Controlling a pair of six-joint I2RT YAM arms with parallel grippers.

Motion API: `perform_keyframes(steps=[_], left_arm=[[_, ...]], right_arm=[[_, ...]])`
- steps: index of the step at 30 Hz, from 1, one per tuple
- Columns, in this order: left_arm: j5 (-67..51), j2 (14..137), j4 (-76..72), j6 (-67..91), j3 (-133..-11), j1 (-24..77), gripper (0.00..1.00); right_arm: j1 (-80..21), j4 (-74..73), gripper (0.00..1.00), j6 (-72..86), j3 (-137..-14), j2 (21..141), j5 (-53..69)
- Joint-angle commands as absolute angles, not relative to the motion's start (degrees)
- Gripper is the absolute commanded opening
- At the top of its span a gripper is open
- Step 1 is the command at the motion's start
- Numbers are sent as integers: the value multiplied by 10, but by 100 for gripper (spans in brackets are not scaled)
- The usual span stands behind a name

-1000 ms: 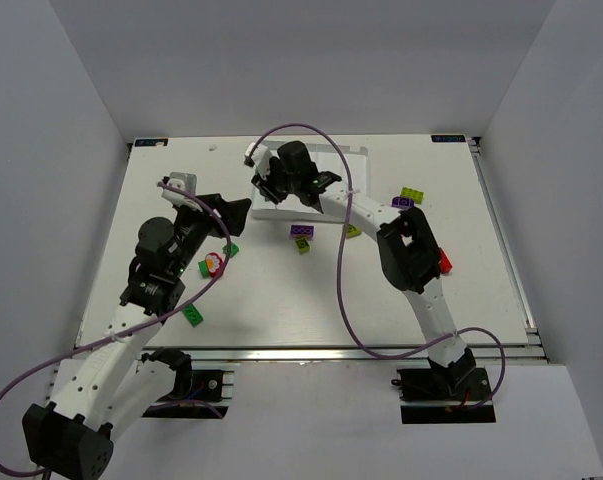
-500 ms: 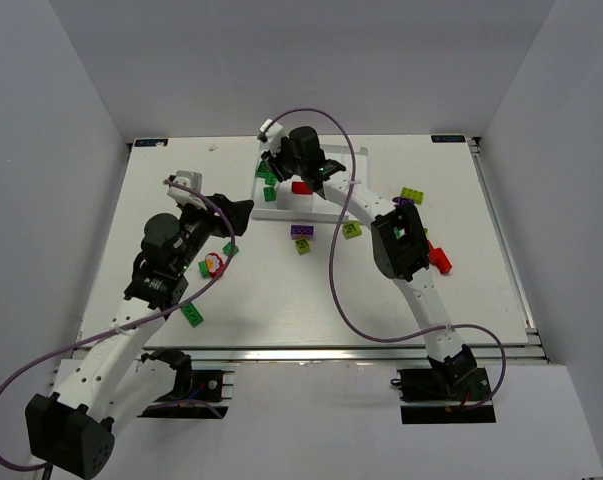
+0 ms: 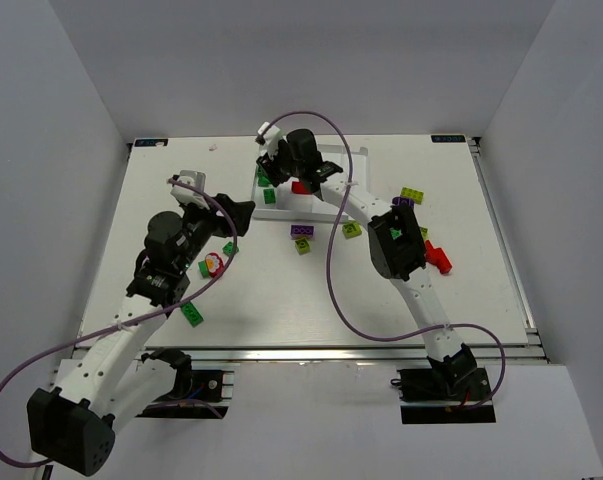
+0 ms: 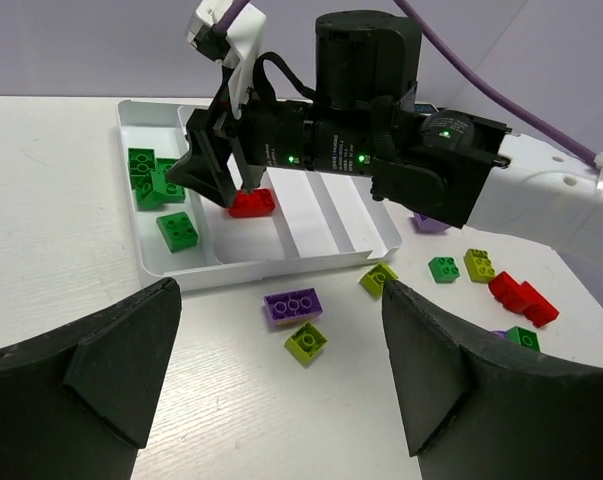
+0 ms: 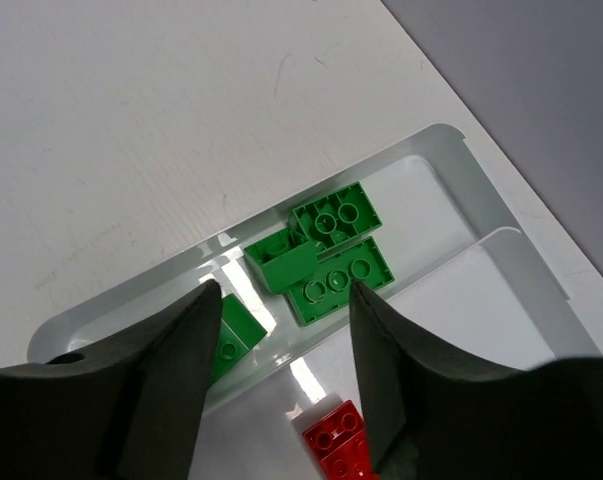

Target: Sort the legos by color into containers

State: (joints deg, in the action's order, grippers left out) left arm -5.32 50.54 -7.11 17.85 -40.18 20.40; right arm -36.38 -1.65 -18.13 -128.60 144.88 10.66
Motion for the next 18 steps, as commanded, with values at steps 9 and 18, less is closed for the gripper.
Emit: perform_keyframes(steps=[9,18], left_arm=[[36,608,41,186,-460,202,98],[41,743,121,171,-505,207,90]], right_arm=[[-294,-125,72,-168,-1031,1163,424],[-300,-77,15,-178,-665,742,492]])
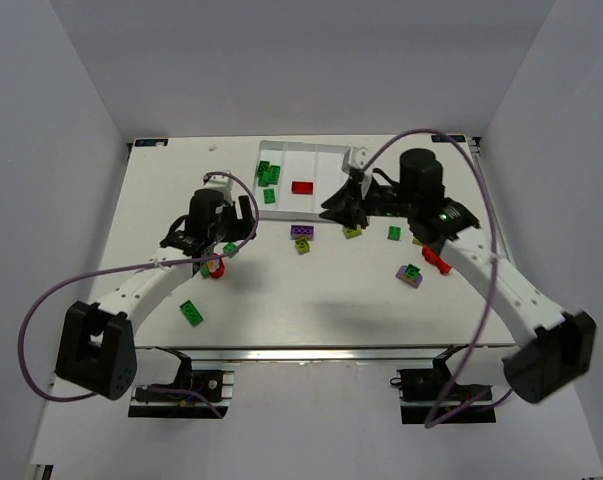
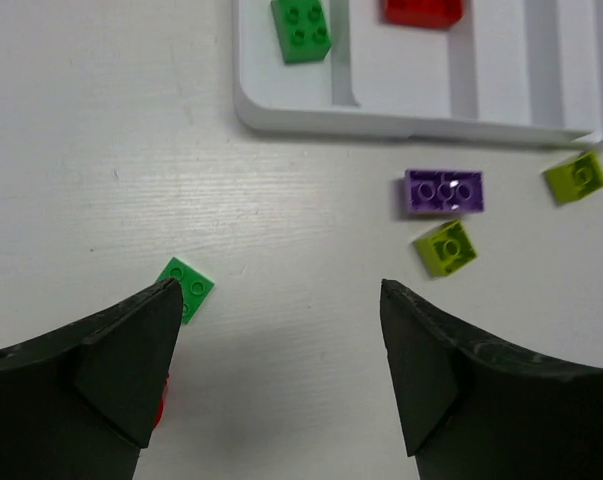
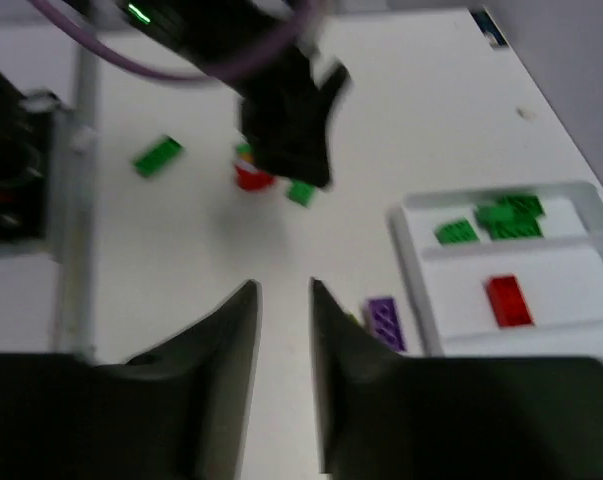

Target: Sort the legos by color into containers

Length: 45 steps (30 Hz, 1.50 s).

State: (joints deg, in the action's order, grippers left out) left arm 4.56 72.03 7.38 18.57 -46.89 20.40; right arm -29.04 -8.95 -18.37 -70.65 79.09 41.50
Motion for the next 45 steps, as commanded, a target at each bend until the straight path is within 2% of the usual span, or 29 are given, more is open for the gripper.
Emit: perform_keyframes(steps=[1,3,4,5,8,9,10,13,25,31,37,45], left_arm=[[33,755,129,161,-511,208,88],[40,789,157,135,-526,214,84],[42,801,163,126,-539,216,84],[44,812,175,101,-546,217,83],[61,860,202,61,-575,216,80],[77,887,213,53,-583,216,77],[89,900,221,45,-597,216,76],[114,936,246,25,-607,216,74],[165,991,281,-35,-638,216,75],[144,1005,277,-48,-649,209,75],[84,1009,270,-54,-654,180,68],[64,1002,245,-48,-632,173,66]], right_arm=[[-300,-90,35,-171,-659,728,502],[-300,-90,59,-168,-635,689,528],[-300,-82,65,-170,-603,676,554],[-300,-72,66,-183,-590,657,562],[-296,-75,61,-221,-561,647,577],[-294,-78,56,-232,-557,648,574],[-294,-83,46,-242,-555,649,569],[-291,-85,32,-253,-548,643,549],[-291,-6,34,-211,-488,597,533],[-291,10,34,-210,-483,610,532],[-291,14,33,-212,-480,611,527],[-290,18,33,-212,-475,608,531]])
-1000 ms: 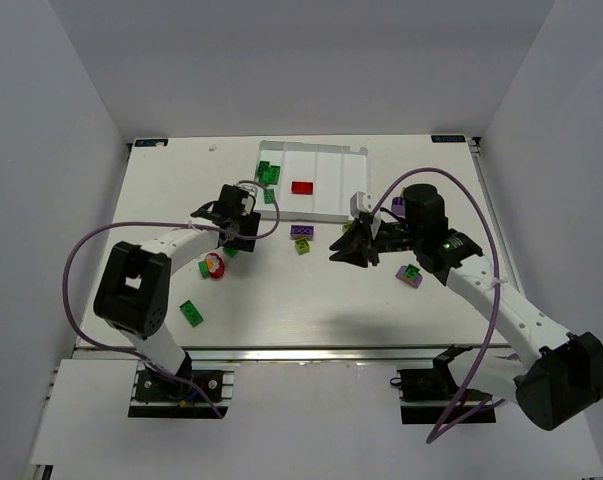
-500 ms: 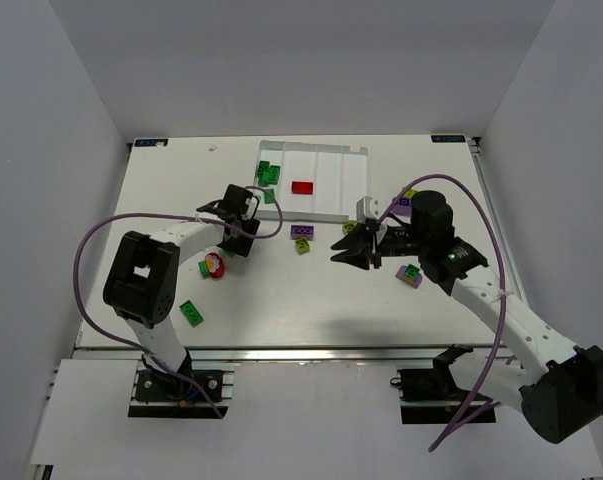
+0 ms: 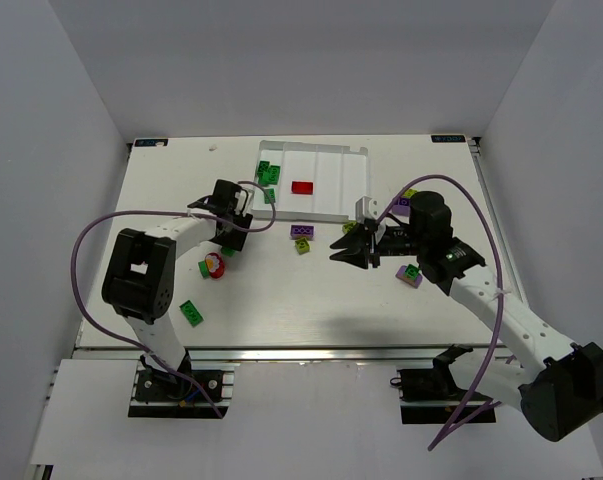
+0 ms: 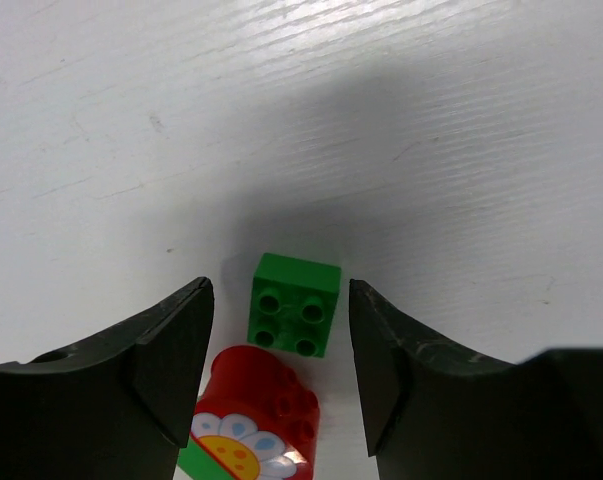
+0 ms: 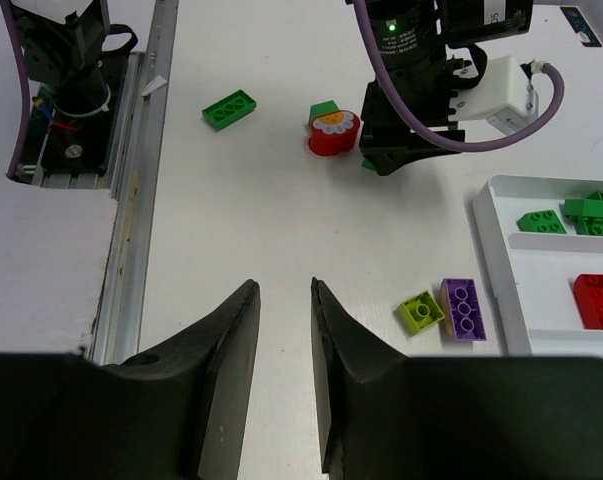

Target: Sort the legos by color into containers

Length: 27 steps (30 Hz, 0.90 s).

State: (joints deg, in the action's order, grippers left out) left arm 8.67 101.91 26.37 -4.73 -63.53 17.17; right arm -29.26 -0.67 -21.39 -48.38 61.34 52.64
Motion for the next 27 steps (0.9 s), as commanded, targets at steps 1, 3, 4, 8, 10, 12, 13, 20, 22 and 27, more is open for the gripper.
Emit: perform_keyframes(steps=[1,3,4,8,10,12,13,20,22,27], left_arm=[[62,1000,243,-47,-631,173,66],[62,998,241,-46,-626,174,65],[62,996,237,-44,-623,173,64],[63,993,233,-40,-618,173,64],[65,994,231,-39,-616,174,63],[66,997,232,-37,-617,173,63],[66,997,232,-36,-617,172,62],[65,998,230,-30,-616,173,55],[65,997,229,-26,-616,172,52],[66,991,229,-18,-616,172,40]], right_arm=[[-290,19,33,-212,-475,608,532],[-290,20,33,-212,-475,607,534],[-290,20,33,-211,-475,607,534],[-290,23,32,-210,-473,610,533],[-290,25,32,-210,-472,612,533],[-290,24,32,-210,-472,614,532],[-290,25,32,-210,-472,615,532],[-288,25,32,-210,-471,618,531],[-288,25,32,-210,-469,619,531],[-287,26,32,-210,-469,619,529]])
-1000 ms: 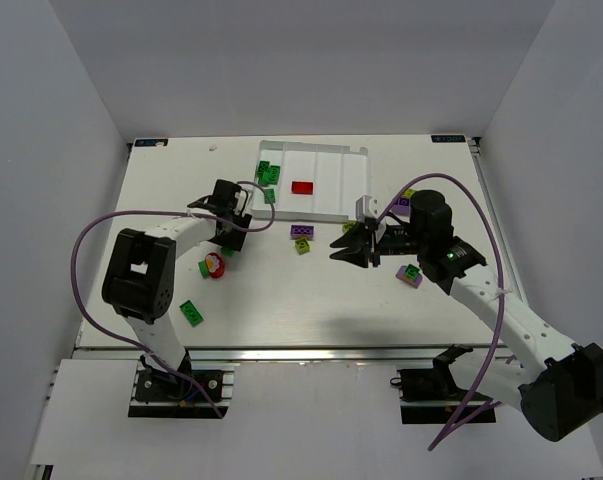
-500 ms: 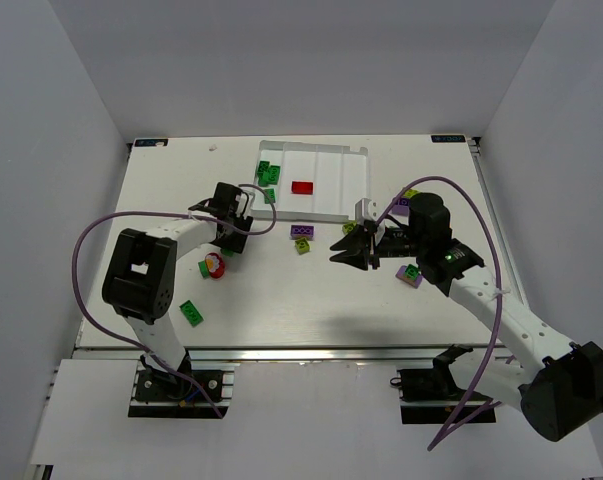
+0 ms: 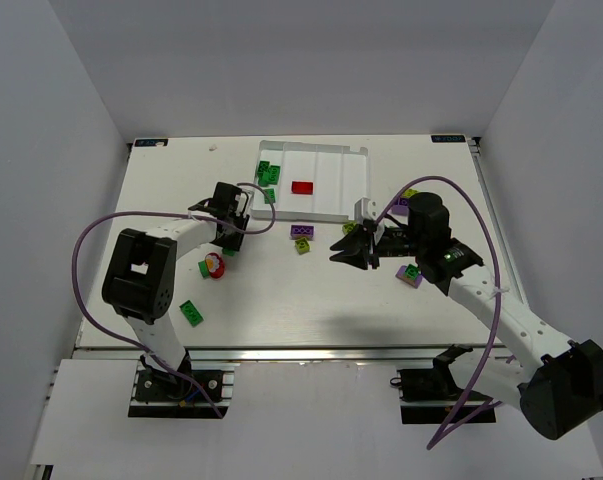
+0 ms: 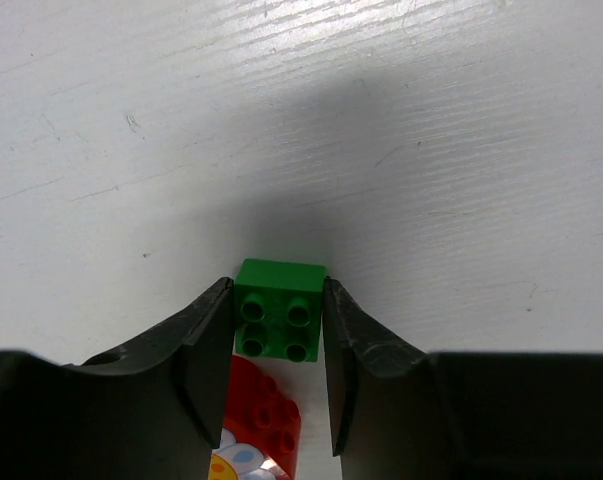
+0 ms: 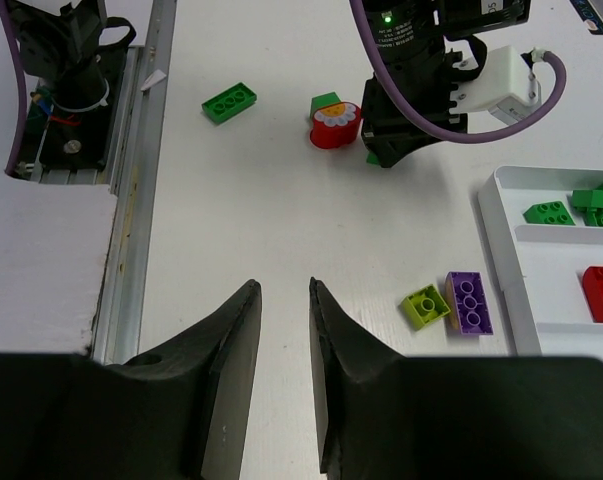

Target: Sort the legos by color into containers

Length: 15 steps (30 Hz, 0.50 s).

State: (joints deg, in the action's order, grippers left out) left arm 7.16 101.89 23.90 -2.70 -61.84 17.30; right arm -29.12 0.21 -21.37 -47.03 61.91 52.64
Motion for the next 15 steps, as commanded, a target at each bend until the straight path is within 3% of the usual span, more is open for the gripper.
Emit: perform_keyframes(steps=[1,9,15], left_arm=[[66,988,225,-16,-615,171,38],[27,948,215,-6,-613,169,17],[-20,896,195,18,-598,168,12]], right_arm=[[-286,27,32,-209,-468,619,529],[-281,30,31,-205,-468,616,533],[-281,35,31,-200,-466,607,533]])
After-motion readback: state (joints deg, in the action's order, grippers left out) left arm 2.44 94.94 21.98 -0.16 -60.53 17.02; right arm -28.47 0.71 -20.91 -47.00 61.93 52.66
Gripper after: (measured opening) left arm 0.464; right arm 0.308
